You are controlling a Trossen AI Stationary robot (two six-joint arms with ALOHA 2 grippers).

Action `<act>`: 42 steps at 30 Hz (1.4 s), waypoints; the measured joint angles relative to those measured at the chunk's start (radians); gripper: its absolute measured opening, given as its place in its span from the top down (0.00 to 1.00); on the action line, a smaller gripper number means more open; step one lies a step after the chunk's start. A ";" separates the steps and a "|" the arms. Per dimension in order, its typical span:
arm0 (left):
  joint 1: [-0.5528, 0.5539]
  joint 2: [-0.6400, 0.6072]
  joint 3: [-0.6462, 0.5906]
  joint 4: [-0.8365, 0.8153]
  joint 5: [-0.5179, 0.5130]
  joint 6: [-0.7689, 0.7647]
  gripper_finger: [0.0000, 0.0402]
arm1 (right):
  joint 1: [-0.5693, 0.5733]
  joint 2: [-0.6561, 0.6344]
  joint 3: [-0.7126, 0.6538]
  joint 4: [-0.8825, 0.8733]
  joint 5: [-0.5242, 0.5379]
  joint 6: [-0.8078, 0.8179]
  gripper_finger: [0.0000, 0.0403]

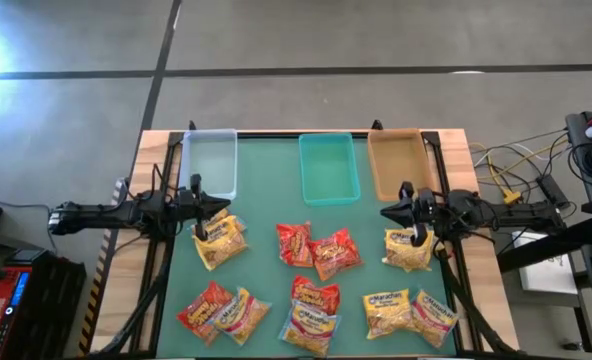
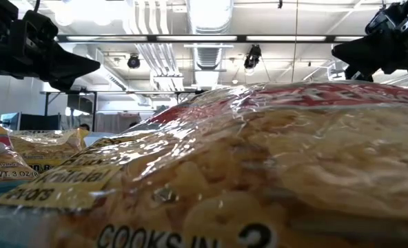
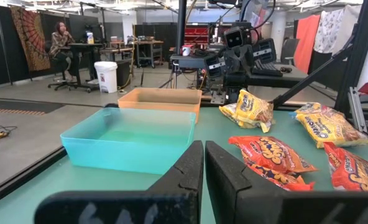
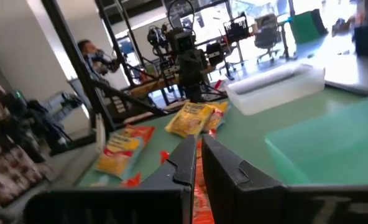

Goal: Sort Maruchan noodles
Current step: Put the orange noodle pack into the orange bin

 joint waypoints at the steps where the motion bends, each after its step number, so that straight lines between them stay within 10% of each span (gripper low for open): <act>1: 0.000 0.000 0.000 0.000 0.000 0.000 1.00 | 0.000 0.000 0.000 0.000 0.000 0.028 0.96; 42: 0.000 0.000 0.000 0.233 0.000 -0.046 1.00 | 0.000 0.074 0.001 0.276 0.077 0.177 0.96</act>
